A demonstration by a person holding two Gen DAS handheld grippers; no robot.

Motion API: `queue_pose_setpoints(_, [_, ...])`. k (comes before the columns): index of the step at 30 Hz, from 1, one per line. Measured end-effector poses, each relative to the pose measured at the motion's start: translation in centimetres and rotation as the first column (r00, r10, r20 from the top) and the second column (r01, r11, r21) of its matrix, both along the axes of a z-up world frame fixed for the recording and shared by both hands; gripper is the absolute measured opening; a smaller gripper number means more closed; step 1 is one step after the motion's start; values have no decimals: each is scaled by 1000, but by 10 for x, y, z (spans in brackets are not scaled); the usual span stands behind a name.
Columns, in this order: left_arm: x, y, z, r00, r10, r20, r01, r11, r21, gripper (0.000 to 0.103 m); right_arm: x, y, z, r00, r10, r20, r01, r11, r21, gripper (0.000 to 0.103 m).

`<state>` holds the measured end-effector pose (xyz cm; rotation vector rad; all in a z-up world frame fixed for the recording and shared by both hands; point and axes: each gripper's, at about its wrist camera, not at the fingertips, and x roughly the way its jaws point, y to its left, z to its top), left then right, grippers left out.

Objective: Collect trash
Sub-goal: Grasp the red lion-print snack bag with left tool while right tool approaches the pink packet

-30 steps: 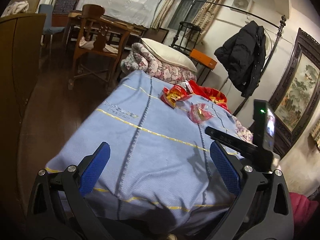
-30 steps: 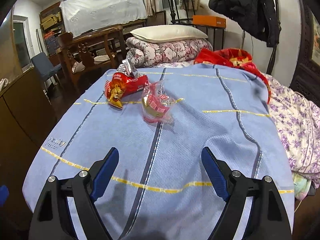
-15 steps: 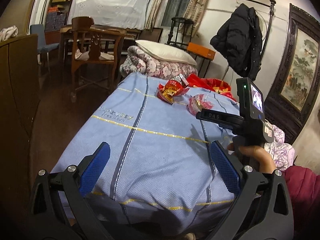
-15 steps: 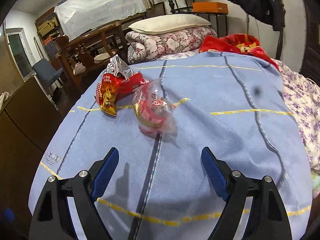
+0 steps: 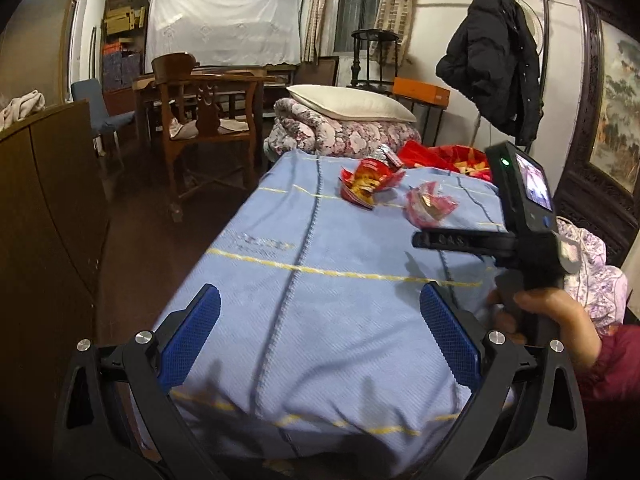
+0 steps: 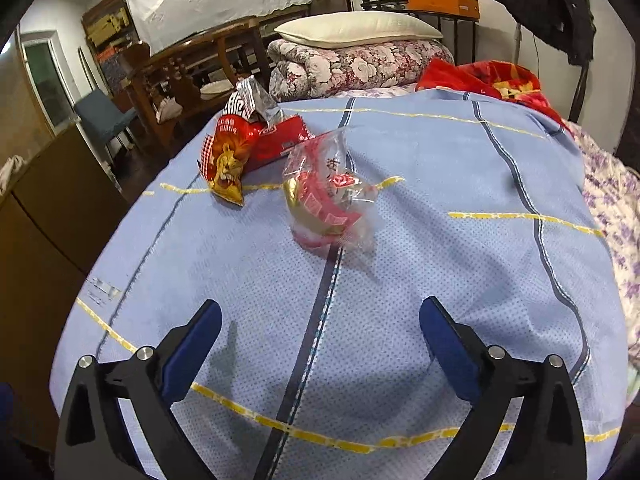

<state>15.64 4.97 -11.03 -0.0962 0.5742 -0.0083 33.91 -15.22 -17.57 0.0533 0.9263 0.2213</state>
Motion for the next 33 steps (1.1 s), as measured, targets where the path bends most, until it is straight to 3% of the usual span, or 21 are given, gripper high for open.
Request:
queue_pose_setpoints(4, [47,18,6,999,18,-50,-21,998,-66,96,-1,-6,0,1000,-2,4,2,999,38,98])
queue_pose_setpoints(6, [71,26,13,999,17,-42,-22,994,-109,96,0,-6,0,1000,-2,5,2,999,45,98])
queue_pose_setpoints(9, [103,33,23,997,77,-17,-78,991,-107,96,0,-6,0,1000,-19,8,19,999,41,97])
queue_pose_setpoints(13, [156,48,14,995,64,-72,-80,963,-256,96,0,-6,0,1000,-20,8,20,999,42,97])
queue_pose_setpoints(17, [191,46,2,994,23,-106,-59,935,-350,96,0,-8,1,999,-39,10,38,998,51,97])
queue_pose_setpoints(20, [214,26,2,995,-20,-97,-12,948,-317,96,1,-8,1,999,-42,9,41,998,44,97])
queue_pose_setpoints(23, [239,-1,5,991,-74,-116,46,973,-227,96,1,-8,1,999,-43,10,42,998,46,97])
queue_pose_setpoints(30, [286,-32,-7,972,-147,-184,112,976,-188,96,1,-8,0,999,-43,9,43,998,40,97])
queue_pose_setpoints(33, [295,-36,-15,966,-132,-221,99,983,-156,96,1,-8,0,999,-43,9,43,998,38,97])
